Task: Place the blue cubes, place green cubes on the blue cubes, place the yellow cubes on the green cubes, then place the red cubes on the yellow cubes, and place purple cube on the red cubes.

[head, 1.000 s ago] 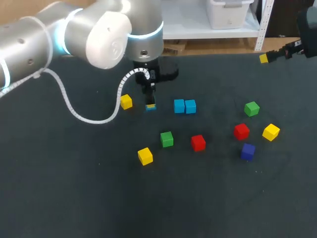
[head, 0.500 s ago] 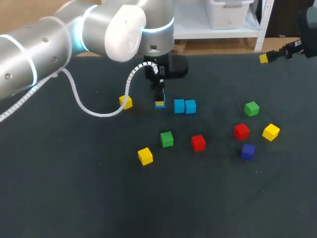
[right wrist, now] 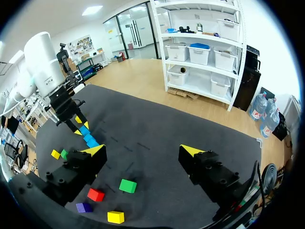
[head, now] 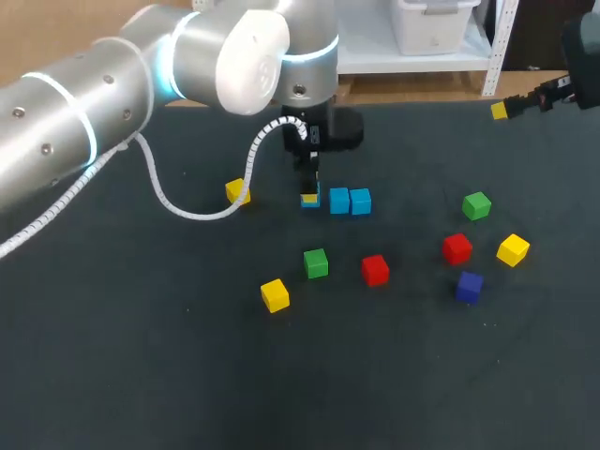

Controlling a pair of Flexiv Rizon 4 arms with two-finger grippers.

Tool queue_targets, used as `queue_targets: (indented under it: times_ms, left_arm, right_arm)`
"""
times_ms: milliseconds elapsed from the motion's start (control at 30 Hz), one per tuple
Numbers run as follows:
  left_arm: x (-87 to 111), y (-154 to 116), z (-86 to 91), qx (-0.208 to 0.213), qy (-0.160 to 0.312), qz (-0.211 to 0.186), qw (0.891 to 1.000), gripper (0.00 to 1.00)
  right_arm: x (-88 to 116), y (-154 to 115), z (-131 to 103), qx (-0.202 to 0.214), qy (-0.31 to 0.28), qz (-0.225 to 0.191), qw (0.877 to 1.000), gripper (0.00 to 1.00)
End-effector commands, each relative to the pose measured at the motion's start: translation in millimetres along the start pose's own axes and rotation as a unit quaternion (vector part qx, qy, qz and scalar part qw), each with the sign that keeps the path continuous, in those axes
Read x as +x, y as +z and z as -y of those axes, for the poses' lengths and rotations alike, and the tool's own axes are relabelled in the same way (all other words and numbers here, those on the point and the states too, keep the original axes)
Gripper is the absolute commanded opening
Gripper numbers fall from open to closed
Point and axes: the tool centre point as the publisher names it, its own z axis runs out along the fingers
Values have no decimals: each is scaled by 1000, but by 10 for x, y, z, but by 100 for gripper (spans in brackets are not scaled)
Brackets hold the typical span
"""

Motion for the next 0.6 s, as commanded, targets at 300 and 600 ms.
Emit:
queue_targets:
  times_ms: [300,600]
  left_arm:
    - [-115,29,-106,33,7,-1,999,0]
    - [-146,32,-13,50,11,-2,999,0]
  right_arm:
    - [1,10,12,-2,-1,1,1000,100]
    - [1,10,12,-2,-1,1,1000,100]
